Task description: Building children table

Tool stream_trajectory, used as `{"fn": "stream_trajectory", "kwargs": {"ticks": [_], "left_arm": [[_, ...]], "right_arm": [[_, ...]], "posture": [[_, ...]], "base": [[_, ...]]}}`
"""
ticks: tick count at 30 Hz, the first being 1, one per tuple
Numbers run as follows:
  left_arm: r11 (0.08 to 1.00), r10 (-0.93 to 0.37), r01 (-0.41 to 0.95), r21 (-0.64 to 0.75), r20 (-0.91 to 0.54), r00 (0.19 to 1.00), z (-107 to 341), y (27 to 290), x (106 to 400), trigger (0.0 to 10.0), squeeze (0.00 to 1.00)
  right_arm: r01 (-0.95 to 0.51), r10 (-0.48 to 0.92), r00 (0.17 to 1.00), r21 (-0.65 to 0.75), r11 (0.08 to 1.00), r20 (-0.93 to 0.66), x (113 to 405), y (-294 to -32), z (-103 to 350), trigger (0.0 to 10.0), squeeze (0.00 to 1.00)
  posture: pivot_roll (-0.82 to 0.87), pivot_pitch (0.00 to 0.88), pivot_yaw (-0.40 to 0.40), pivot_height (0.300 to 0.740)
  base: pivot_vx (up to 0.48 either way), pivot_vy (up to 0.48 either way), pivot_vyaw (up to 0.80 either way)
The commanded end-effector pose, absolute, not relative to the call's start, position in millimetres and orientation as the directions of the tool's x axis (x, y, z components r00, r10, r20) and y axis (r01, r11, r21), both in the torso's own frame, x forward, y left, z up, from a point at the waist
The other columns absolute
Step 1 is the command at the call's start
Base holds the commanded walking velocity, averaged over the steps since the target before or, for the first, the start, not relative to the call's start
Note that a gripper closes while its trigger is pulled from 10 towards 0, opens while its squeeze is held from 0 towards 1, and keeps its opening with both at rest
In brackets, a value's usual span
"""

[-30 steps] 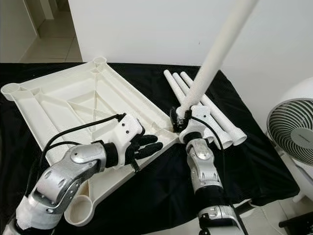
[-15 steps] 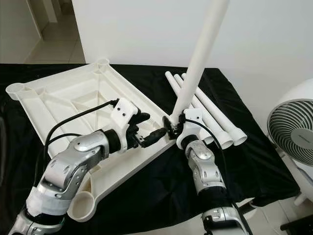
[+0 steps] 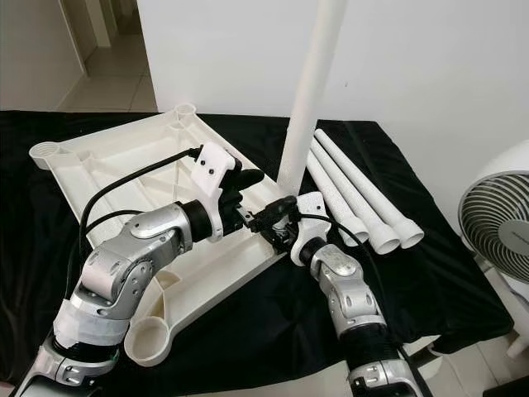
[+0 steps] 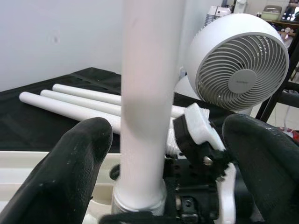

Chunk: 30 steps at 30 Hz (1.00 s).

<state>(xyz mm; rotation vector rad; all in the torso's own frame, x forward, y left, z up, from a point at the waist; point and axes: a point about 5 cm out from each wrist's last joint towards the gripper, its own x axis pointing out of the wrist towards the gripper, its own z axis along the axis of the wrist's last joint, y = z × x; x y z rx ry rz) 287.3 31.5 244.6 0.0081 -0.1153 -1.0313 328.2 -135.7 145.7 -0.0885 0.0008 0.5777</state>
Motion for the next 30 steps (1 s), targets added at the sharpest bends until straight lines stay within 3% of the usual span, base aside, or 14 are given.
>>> {"fn": "stream_trajectory", "kwargs": {"ticks": [1, 6, 20, 30], "left_arm": [[0.435, -0.898, 0.897, 0.079, 0.11, 0.426, 251.1, 28.6, 284.8, 10.0, 0.0], [0.394, -0.916, 0.915, 0.087, 0.121, 0.383, 259.3, 26.6, 284.3, 10.0, 0.0], [0.389, -0.919, 0.916, 0.103, 0.112, 0.378, 264.5, 26.5, 288.7, 10.0, 0.0], [0.391, -0.917, 0.915, 0.102, 0.123, 0.379, 277.0, 22.8, 295.4, 10.0, 0.0]], "right_arm": [[-0.565, 0.564, 0.825, -0.075, 0.822, -0.032, 326.1, -136.7, 145.7, 10.0, 0.0], [-0.601, 0.6, 0.799, -0.103, 0.793, -0.044, 324.5, -137.4, 146.6, 10.0, 0.0], [-0.672, 0.67, 0.74, -0.117, 0.731, -0.063, 317.0, -132.2, 146.6, 10.0, 0.0], [-0.769, 0.76, 0.638, -0.15, 0.621, -0.124, 308.6, -124.8, 142.9, 10.0, 0.0]], "posture": [[0.03, 0.0, -0.012, 0.74], [0.03, 0.0, -0.008, 0.74], [0.03, 0.0, -0.007, 0.74], [0.04, 0.0, -0.002, 0.74]], "base": [[0.0, 0.0, 0.0], [0.0, 0.0, 0.0], [0.0, 0.0, 0.0], [0.0, 0.0, 0.0]]}}
